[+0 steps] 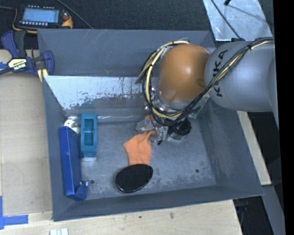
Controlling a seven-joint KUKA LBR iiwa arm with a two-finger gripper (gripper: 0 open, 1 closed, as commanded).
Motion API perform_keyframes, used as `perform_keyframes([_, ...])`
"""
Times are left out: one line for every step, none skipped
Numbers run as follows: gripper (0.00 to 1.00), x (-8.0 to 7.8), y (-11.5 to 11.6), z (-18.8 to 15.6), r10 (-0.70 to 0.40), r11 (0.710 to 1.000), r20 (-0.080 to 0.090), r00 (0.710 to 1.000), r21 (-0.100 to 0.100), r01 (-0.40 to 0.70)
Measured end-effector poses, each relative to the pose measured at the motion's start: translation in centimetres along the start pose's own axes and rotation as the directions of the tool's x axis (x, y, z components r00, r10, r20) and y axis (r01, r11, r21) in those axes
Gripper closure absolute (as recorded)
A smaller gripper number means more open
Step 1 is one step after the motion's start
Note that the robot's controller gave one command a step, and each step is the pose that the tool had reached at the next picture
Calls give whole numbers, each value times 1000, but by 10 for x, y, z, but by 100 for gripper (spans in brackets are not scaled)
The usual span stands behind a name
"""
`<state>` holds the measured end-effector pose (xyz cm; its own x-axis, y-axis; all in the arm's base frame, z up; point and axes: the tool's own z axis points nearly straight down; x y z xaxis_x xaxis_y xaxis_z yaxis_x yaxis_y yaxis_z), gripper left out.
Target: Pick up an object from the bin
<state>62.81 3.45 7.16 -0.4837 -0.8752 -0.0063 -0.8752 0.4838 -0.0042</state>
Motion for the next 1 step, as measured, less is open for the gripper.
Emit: perform_keyframes([100, 0, 0, 0, 0, 1000, 0, 1000, 0, 0])
